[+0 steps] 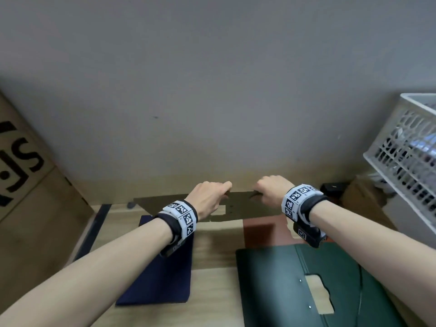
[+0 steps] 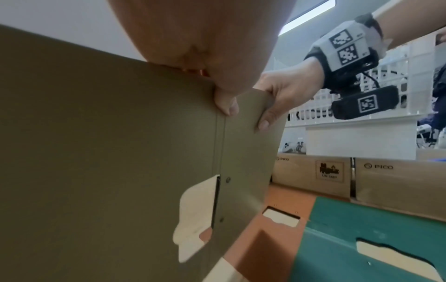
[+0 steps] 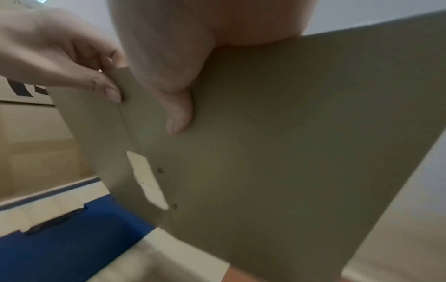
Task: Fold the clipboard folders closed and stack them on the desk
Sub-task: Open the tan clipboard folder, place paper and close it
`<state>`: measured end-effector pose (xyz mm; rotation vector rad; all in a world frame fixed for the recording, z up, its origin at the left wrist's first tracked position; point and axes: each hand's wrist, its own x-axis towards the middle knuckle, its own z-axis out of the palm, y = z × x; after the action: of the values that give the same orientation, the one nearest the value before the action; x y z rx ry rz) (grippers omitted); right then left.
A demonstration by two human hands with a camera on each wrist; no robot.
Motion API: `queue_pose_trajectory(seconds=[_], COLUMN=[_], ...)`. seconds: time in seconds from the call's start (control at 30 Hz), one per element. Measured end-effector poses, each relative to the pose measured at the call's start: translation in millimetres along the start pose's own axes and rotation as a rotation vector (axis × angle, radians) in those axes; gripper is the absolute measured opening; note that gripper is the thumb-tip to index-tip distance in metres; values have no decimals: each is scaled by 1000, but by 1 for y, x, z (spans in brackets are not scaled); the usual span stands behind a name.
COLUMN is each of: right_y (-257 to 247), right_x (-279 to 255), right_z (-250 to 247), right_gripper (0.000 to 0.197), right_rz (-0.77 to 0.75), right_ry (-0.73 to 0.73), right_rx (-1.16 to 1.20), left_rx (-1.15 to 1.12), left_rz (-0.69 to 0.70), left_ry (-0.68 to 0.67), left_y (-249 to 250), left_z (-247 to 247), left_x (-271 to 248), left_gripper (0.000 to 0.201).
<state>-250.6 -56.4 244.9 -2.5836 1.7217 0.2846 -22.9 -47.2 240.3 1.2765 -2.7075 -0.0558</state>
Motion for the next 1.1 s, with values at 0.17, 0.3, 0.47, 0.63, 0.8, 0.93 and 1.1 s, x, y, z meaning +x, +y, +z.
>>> queue_pose_trajectory(seconds=[0.17, 0.3, 0.47, 0.63, 0.8, 0.93, 1.1], right_y=[-18, -34, -61, -88, -118, -130, -129], right_x=[-5, -9, -23, -39, -55, -69, -69], right_z=[66, 120, 176, 223, 266, 295, 305], right_gripper=[28, 31, 21, 41, 61, 65, 66], right_rz=[15, -11, -75, -58, -19, -9, 28], right_ry=[62, 78, -19, -125, -215, -272, -266], right_rx=[115, 185, 207, 246, 239, 285, 391], left_rx=[-36, -48, -107, -164, -136, -151, -238], left_rz=[-58, -163, -255, -311, -289, -265, -297], left_ry=[-62, -178, -376, -493, -566, -616, -596], left_y=[-1, -5, -6, 1, 13, 18, 23], left_z=[35, 73, 121, 175, 222, 257, 272], left_x=[-18, -40, -71, -106, -140, -163, -177], left_gripper=[10, 25, 26, 28, 36, 50, 41])
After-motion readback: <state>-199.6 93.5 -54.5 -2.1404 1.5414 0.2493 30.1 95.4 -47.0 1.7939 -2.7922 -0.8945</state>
